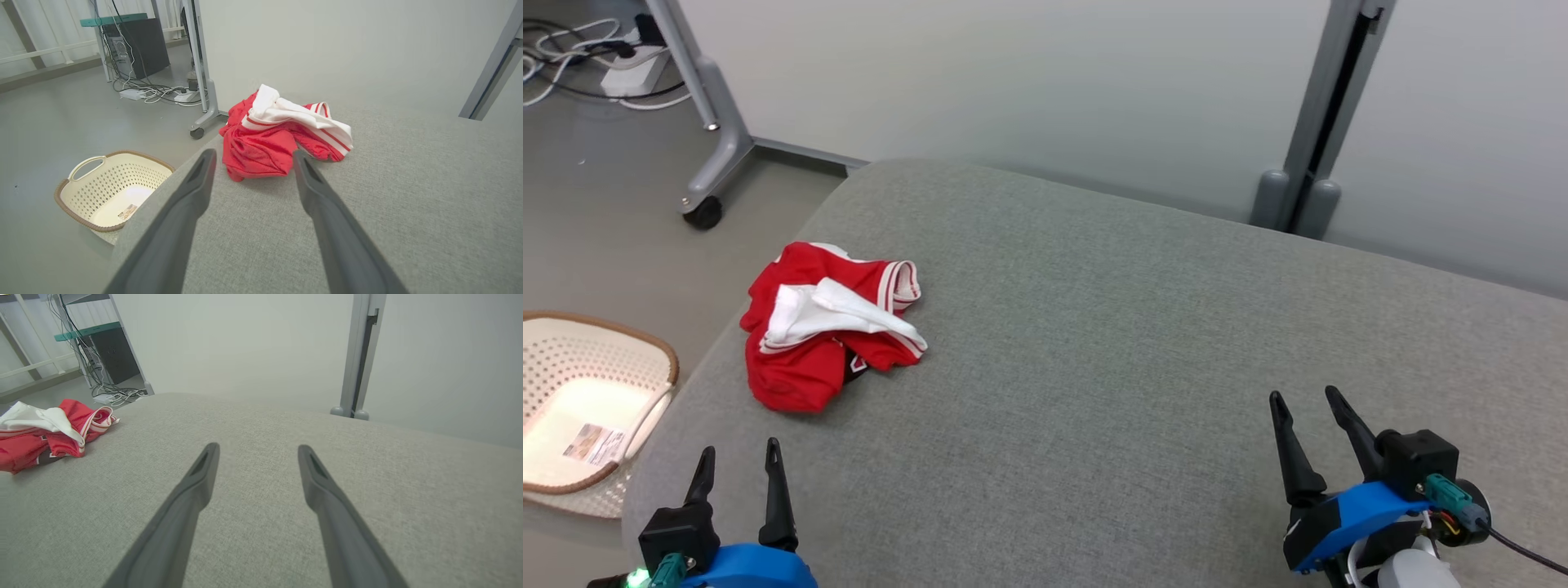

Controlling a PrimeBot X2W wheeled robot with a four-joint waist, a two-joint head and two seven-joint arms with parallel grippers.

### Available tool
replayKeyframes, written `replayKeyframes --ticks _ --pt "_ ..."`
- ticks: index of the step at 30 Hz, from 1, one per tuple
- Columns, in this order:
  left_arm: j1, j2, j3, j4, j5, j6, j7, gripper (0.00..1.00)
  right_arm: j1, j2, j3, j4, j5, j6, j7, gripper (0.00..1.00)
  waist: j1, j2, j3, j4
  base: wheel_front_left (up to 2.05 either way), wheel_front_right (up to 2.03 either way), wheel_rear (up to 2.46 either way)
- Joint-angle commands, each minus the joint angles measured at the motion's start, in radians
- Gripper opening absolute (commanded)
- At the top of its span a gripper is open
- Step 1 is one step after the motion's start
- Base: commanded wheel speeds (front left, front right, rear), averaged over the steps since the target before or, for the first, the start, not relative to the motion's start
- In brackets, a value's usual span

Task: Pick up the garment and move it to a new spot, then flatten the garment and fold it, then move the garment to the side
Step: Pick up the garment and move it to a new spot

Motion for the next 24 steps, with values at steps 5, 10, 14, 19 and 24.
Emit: replayKeyframes --ticks 5,10,14,19,24 --pt "0.009 0.0 0.026 -0.002 -0.003 0.001 -0.003 1.0 -0.027 -0.004 0.02 0.008 0.009 0.0 -0.003 1.0 0.0 -0.0001 0.036 0.056 0.0 0.0 0.0" --pt "-0.008 -0.002 0.045 -0.003 -0.005 -0.003 -0.003 1.0 -0.045 -0.004 0.039 0.007 0.006 0.0 -0.003 1.0 0.0 -0.0001 0.053 0.043 0.0 0.0 0.0" --pt "-0.057 0.009 0.054 0.014 -0.013 -0.016 -0.003 1.0 -0.059 -0.004 0.055 -0.003 -0.008 0.0 -0.003 1.0 0.0 -0.0001 0.083 0.013 0.0 0.0 0.0" --pt "-0.168 0.053 0.077 0.064 -0.034 -0.034 -0.003 1.0 -0.092 -0.004 0.071 -0.025 -0.033 0.0 -0.003 1.0 0.0 -0.0001 0.153 -0.038 0.0 0.0 0.0" --pt "-0.306 0.127 0.091 0.143 -0.047 -0.044 -0.003 1.0 -0.13 -0.004 0.088 -0.045 -0.056 0.0 -0.003 1.0 0.0 -0.0001 0.235 -0.092 0.0 0.0 0.0"
